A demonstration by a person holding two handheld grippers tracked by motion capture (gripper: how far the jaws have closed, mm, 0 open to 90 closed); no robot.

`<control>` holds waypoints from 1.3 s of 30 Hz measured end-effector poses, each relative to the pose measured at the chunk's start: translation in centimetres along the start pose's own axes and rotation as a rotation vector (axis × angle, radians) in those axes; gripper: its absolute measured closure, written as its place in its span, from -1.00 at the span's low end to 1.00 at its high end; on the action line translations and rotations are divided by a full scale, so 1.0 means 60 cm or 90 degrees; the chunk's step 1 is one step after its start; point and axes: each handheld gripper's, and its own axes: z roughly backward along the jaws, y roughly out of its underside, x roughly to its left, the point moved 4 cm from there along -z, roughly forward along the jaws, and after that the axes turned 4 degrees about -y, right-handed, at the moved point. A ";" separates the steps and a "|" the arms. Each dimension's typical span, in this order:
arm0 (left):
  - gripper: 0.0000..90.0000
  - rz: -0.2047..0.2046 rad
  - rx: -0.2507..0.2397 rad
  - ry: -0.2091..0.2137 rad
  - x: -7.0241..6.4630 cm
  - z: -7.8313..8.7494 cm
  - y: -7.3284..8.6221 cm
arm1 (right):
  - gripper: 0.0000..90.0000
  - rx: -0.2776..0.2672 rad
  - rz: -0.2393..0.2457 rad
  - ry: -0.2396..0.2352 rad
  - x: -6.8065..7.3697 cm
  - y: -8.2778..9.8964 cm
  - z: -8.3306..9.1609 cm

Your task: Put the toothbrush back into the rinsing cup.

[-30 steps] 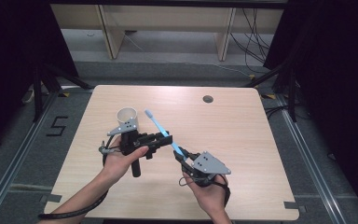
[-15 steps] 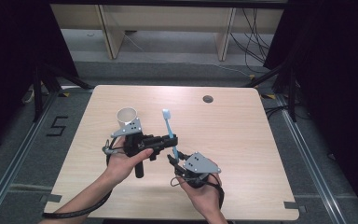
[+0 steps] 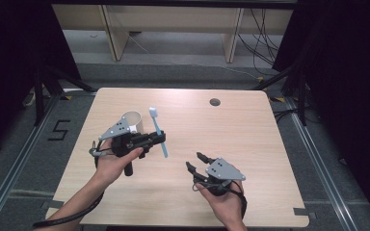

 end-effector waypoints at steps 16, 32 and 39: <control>0.79 -0.061 -0.024 -0.097 0.053 0.059 -0.017 | 0.14 0.021 -0.078 0.115 -0.086 0.074 0.065; 0.79 -0.084 -0.053 -0.164 0.090 0.095 -0.029 | 0.13 0.036 -0.096 0.166 -0.105 0.108 0.072; 0.79 -0.090 -0.059 -0.183 0.104 0.098 -0.038 | 0.11 0.036 -0.125 0.164 -0.105 0.116 0.071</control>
